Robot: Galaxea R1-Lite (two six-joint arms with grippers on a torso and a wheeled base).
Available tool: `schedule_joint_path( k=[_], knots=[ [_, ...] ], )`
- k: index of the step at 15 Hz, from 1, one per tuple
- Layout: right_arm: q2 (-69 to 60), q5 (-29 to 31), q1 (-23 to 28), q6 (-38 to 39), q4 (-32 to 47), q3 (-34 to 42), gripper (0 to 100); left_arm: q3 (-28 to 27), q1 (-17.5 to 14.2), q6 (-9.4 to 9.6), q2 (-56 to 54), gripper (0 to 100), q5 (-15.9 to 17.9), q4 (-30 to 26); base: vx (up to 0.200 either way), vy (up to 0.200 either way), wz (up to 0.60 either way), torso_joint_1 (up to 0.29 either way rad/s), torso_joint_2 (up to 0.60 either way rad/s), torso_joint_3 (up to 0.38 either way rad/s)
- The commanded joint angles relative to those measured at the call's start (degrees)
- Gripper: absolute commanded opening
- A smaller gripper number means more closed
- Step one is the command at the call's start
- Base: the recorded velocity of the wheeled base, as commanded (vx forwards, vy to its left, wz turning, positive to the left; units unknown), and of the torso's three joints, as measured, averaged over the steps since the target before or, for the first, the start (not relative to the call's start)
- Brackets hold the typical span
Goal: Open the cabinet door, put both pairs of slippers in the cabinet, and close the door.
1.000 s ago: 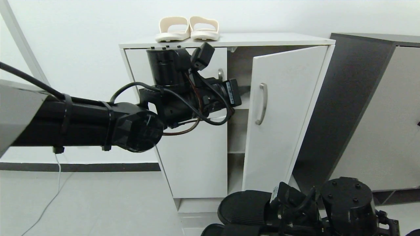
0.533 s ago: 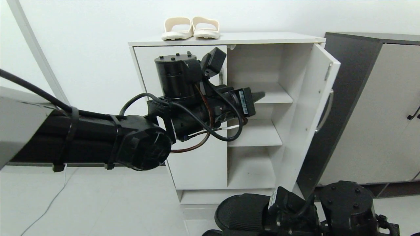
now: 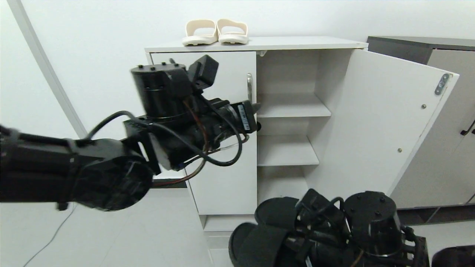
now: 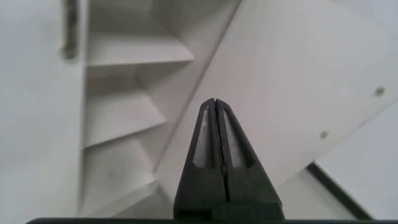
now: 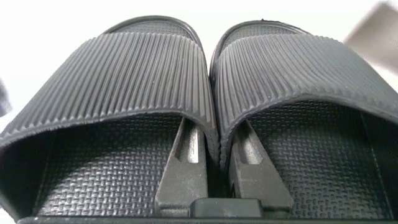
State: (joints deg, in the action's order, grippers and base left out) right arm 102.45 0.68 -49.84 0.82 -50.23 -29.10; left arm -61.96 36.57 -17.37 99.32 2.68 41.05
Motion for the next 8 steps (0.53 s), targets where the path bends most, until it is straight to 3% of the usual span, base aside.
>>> schedule_joint_path(
  k=[1,3,5,7,8],
  knots=[
    [6.5,8.9,2.7,4.5,0.2,-8.7,0,20.1,-10.0,6.47,-23.8,0,-1.8,-2.3,0.000,0.000,0.00,0.000,0.00,0.000],
    [10.5,18.9,5.3,5.7,0.6,-15.7,0,26.5,-15.2,8.14,-37.1,0,-7.1,-10.9,0.000,0.000,0.00,0.000,0.00,0.000],
    [14.2,27.4,7.4,5.8,0.9,-20.6,0,28.0,-17.5,8.41,-49.8,0,-14.1,-21.8,0.000,0.000,0.00,0.000,0.00,0.000],
    [16.8,32.5,9.1,5.8,0.8,-23.5,0,28.1,-19.3,8.85,-63.9,0,-27.1,-37.6,0.000,0.000,0.00,0.000,0.00,0.000],
    [16.8,33.1,9.2,5.8,0.8,-23.5,0,29.3,-25.4,10.60,-69.8,0,-28.0,-42.0,0.000,0.000,0.00,0.000,0.00,0.000]
  ],
)
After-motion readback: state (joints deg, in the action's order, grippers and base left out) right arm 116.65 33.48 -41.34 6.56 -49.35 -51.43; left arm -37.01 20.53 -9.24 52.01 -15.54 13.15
